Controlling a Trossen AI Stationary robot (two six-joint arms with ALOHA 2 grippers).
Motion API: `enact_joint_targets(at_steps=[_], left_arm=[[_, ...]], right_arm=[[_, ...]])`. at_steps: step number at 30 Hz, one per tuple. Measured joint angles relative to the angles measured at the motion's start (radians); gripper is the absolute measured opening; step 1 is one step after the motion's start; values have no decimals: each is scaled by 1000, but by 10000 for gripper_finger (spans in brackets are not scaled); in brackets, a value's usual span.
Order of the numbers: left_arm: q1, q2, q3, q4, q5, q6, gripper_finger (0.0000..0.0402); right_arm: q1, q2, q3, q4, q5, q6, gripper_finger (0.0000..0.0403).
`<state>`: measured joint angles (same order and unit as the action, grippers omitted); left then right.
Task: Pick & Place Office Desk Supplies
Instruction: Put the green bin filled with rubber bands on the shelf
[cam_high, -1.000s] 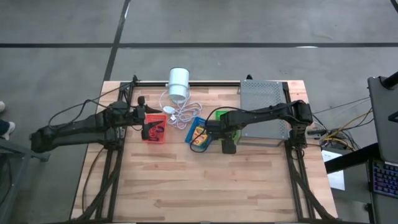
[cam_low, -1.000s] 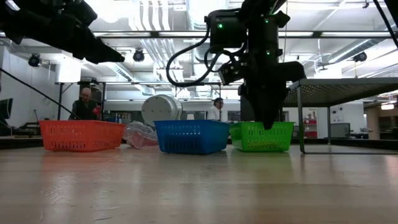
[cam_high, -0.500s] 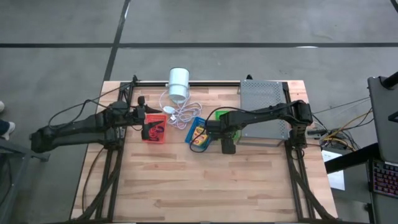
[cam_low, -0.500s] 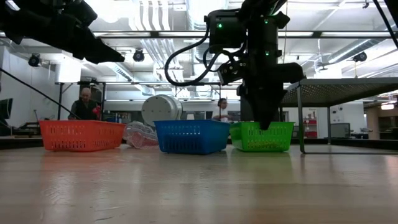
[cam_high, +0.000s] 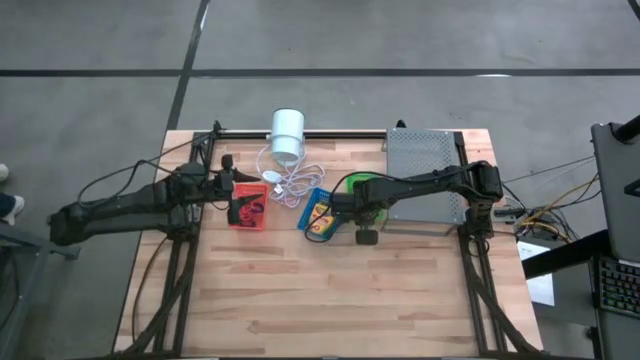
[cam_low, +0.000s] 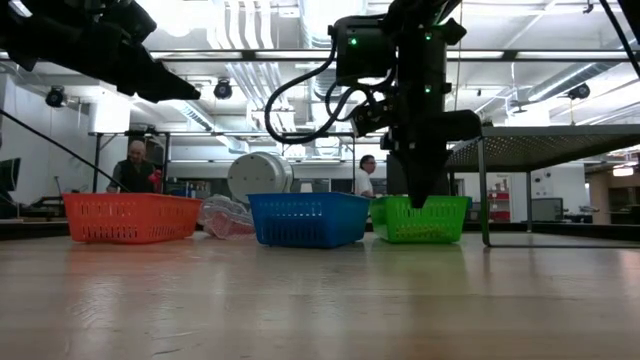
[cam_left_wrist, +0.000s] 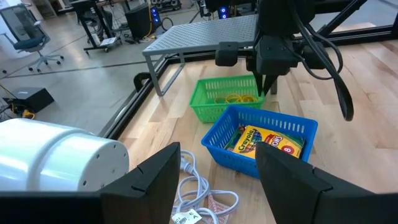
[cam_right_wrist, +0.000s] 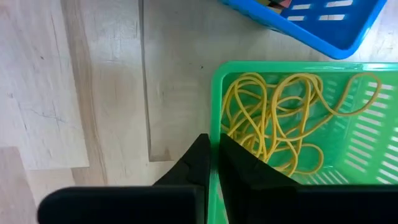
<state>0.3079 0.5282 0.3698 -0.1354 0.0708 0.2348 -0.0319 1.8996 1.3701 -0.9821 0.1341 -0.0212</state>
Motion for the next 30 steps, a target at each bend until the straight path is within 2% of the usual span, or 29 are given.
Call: enact_joint_targets(at_steps=[6, 14, 30], left_arm=[[0, 0, 0, 0, 0, 0, 213], [0, 0, 0, 0, 0, 0, 212], [0, 0, 0, 0, 0, 0, 212]], right_arm=[[1, -2, 0, -1, 3, 3, 15], [0, -14, 31, -27, 80, -3, 14], [0, -15, 199, -172, 267, -32, 13]])
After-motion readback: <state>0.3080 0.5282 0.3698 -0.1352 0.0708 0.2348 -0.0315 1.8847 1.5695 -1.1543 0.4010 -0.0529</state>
